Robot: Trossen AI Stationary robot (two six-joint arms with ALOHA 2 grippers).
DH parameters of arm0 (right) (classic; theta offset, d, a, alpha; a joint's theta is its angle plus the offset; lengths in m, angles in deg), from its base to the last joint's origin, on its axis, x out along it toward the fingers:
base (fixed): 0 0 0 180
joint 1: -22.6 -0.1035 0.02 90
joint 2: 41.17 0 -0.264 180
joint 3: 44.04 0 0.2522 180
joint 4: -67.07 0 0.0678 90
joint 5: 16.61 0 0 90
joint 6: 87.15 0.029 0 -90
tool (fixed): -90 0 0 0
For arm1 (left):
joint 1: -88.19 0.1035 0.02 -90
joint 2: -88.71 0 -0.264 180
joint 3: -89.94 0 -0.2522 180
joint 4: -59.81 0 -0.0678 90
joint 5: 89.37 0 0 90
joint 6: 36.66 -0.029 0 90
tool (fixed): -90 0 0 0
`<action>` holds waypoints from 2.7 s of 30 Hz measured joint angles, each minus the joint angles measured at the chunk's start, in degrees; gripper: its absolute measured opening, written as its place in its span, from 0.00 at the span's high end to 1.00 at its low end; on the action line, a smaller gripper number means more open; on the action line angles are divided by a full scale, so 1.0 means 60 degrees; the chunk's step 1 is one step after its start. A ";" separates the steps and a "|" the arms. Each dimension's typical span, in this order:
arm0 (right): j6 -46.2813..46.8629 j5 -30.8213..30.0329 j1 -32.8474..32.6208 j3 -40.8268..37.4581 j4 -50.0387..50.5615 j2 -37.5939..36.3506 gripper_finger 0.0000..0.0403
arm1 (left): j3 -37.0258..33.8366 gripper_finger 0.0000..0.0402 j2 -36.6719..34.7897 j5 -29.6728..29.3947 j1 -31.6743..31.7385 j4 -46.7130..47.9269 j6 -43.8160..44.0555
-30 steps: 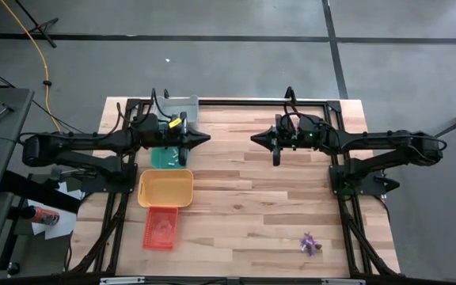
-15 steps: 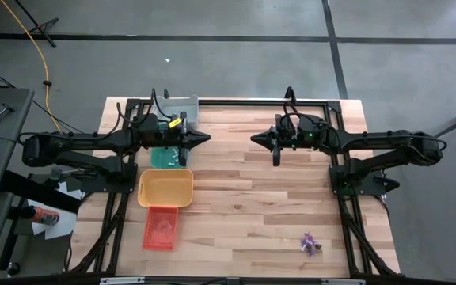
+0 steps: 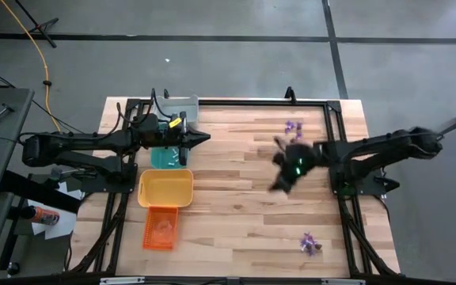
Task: Sort Halloween decoration
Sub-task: Put the white bone toy in the green bin
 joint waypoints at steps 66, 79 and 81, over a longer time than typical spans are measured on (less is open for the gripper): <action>1.3199 -0.0005 -0.5921 0.0015 -0.0096 0.4725 0.71 | 0.0000 1.00 0.0003 0.0007 0.0020 0.0292 0.0199; 1.3009 0.0002 -0.5920 0.0007 0.0084 0.4714 0.96 | 0.0000 1.00 0.0001 0.0007 0.0020 0.0342 0.0219; 1.2951 0.0006 -0.5920 0.0007 0.0083 0.4710 0.99 | 0.0000 1.00 0.0003 0.0007 0.0020 0.0413 0.0218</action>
